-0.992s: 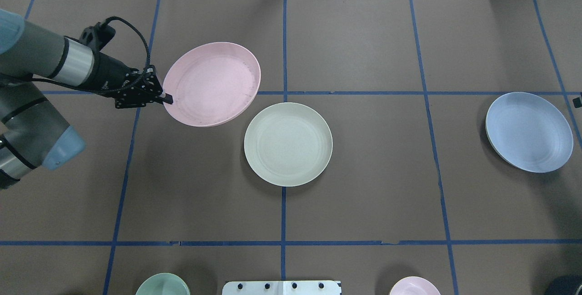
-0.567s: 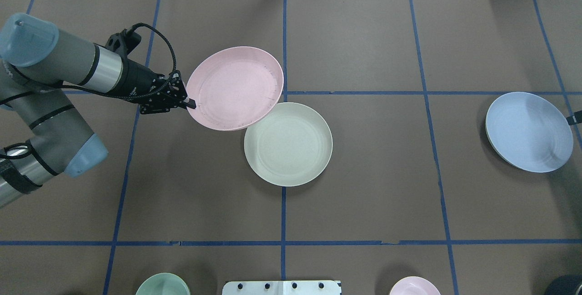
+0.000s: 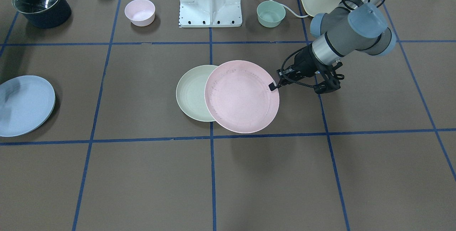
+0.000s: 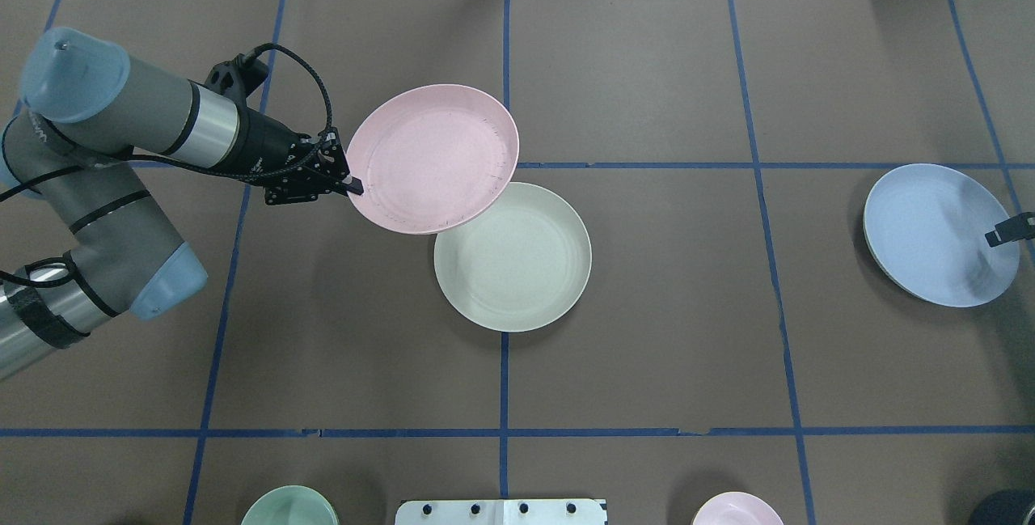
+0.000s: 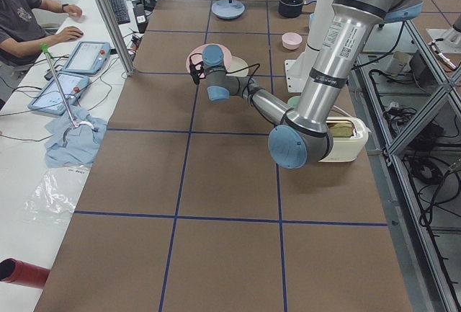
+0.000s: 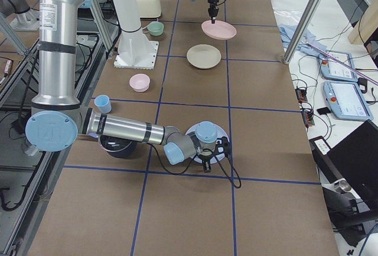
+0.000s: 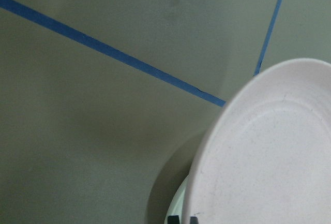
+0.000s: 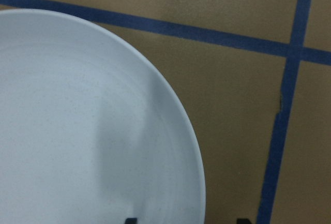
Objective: Stack three plates with pink and blue
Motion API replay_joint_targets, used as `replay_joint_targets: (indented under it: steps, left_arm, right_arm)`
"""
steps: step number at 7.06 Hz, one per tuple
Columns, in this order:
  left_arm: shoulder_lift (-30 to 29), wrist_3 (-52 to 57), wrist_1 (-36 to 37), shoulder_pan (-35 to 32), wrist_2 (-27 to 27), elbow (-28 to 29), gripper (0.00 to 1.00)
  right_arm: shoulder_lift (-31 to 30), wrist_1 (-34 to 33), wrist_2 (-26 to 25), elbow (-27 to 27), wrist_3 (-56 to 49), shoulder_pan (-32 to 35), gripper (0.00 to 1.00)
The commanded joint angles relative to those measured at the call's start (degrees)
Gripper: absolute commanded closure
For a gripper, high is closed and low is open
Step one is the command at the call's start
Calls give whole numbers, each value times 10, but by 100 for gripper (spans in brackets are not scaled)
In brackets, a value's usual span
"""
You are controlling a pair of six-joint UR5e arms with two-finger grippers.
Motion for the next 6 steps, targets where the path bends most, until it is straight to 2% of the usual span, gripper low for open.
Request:
replay_joint_targets:
  steps: [1,2,3,4,6]
  left_arm:
    - [1,0,0,1,0,1,100]
    - [3,0,0,2,1,1,100]
    - [3,0,0,8,5,1,100]
    - [3,0,1,34,45,1,100]
    - [4,0,16,95,101,-6,100]
  right_arm:
    - [0,1,13,-1,-3,0,100]
    - [-1,2,20,9,2,2,100]
    - [-1,2,61,15,6,18,100]
    - [1,1,118,18,8,56,100]
    - [11,1,183,19,47,88,100]
